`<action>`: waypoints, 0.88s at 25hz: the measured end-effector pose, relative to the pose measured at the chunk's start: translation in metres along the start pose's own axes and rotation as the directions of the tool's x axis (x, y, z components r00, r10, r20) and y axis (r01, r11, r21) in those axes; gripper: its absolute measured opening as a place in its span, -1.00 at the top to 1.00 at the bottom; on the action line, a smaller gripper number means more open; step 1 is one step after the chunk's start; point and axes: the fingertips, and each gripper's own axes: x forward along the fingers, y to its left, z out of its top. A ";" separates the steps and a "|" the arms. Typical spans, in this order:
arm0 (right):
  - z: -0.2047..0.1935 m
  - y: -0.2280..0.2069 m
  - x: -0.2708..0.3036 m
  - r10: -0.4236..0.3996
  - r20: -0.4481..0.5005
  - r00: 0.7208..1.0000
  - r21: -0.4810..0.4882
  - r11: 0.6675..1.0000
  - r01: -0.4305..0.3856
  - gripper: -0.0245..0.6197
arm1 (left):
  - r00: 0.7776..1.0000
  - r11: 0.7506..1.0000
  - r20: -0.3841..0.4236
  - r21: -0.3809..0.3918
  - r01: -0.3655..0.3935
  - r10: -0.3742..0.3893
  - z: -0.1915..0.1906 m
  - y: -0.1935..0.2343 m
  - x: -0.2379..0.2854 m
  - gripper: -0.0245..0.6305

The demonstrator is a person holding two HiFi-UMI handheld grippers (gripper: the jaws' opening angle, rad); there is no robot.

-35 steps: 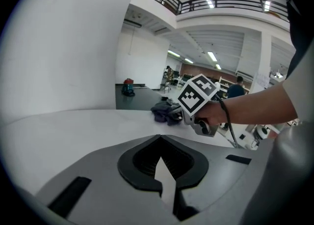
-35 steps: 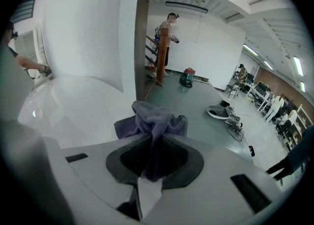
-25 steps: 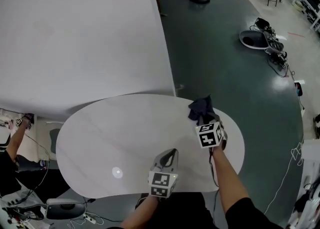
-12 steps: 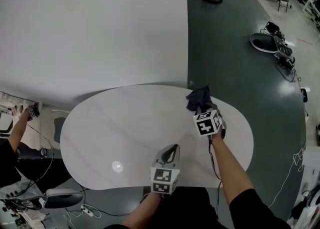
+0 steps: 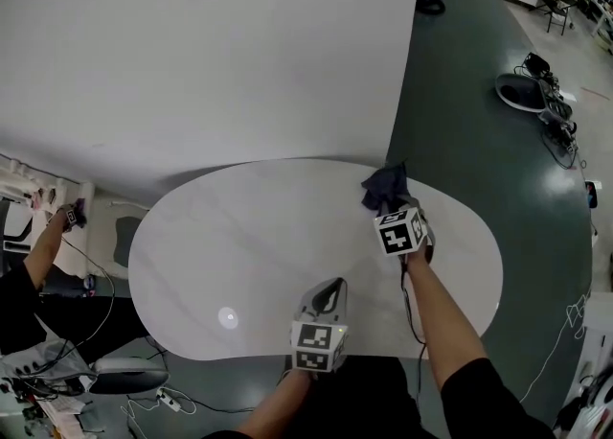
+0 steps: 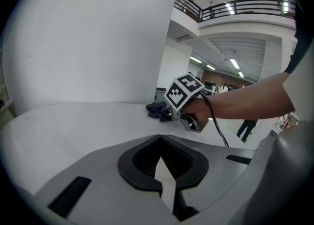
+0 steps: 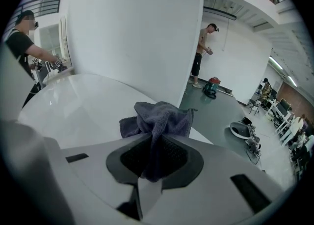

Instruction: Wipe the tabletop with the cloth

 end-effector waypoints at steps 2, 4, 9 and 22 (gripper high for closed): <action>0.005 0.008 0.003 0.002 -0.001 1.000 -0.012 1.000 -0.002 0.79 | 1.000 1.000 -0.001 -0.011 -0.006 0.006 -0.001 0.005 -0.005 0.91; 0.010 0.016 0.007 0.009 -0.001 1.000 -0.023 1.000 -0.009 0.79 | 1.000 1.000 0.002 -0.011 -0.012 0.012 -0.002 0.011 -0.009 0.91; 0.024 0.035 0.013 0.030 0.009 1.000 -0.028 0.999 -0.029 0.79 | 1.000 1.000 0.004 -0.013 -0.023 0.023 -0.006 0.026 -0.022 0.91; 0.057 0.087 0.032 0.046 0.001 0.999 -0.063 0.997 -0.046 0.79 | 0.998 0.998 0.000 -0.039 -0.059 0.059 -0.015 0.079 -0.048 0.91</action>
